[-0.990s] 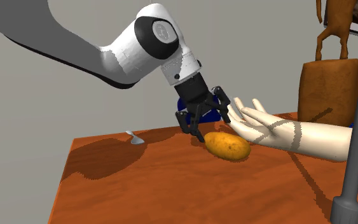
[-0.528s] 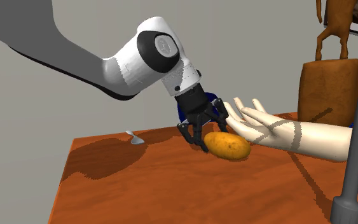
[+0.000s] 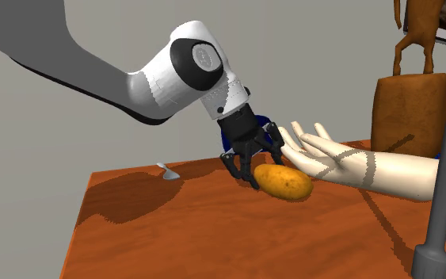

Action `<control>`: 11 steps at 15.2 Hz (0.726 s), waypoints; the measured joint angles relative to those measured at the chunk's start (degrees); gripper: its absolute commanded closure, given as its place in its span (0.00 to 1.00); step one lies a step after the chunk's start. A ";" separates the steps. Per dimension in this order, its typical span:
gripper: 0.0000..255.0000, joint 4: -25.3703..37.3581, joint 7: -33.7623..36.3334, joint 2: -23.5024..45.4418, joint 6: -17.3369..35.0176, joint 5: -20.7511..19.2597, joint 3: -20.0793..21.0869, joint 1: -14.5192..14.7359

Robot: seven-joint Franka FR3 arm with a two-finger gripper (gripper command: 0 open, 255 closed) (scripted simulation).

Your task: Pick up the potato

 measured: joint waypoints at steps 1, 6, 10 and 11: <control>1.00 -0.03 0.00 0.02 0.08 -0.01 0.00 -0.01; 1.00 2.58 -1.39 -0.14 -2.60 0.84 -0.03 0.09; 1.00 5.20 -2.39 -0.43 -5.43 1.52 0.20 0.33; 1.00 5.95 -2.69 -0.37 -6.07 1.70 0.21 0.37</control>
